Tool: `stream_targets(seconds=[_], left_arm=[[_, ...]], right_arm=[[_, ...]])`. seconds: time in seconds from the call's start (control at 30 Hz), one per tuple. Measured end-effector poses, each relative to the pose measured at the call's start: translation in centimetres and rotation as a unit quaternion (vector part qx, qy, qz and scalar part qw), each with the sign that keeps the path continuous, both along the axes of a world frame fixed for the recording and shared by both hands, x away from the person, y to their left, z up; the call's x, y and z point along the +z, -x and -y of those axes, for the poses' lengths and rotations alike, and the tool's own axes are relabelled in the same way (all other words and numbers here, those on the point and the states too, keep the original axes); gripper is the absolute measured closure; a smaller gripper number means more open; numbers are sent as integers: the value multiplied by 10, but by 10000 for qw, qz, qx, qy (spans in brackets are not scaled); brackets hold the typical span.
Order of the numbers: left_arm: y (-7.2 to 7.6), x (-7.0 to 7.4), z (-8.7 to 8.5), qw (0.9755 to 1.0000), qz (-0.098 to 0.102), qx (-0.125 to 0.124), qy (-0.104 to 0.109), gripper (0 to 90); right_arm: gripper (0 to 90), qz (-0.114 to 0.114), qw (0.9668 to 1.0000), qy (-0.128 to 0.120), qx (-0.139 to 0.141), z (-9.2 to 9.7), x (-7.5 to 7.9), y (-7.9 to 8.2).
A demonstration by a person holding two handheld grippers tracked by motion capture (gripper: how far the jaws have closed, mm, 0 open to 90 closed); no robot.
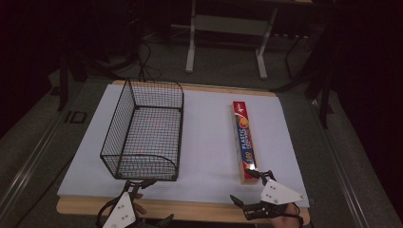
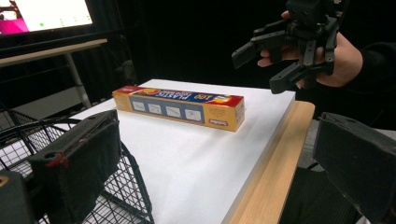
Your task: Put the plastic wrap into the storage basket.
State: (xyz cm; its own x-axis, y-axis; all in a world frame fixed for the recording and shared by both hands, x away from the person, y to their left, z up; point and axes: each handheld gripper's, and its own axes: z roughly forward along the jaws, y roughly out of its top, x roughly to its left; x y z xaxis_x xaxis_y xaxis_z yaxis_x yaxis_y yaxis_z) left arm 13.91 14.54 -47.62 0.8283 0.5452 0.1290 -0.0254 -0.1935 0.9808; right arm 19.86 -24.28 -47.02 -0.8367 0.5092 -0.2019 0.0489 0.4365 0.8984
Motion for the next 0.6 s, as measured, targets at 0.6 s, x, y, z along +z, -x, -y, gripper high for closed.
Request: stream_targets(seconds=[0.6], left_arm=[[0,0,0,10000,-28,-60,37,18]], right_arm=[[97,-143,9986,-118,-496,-9,17,-15]])
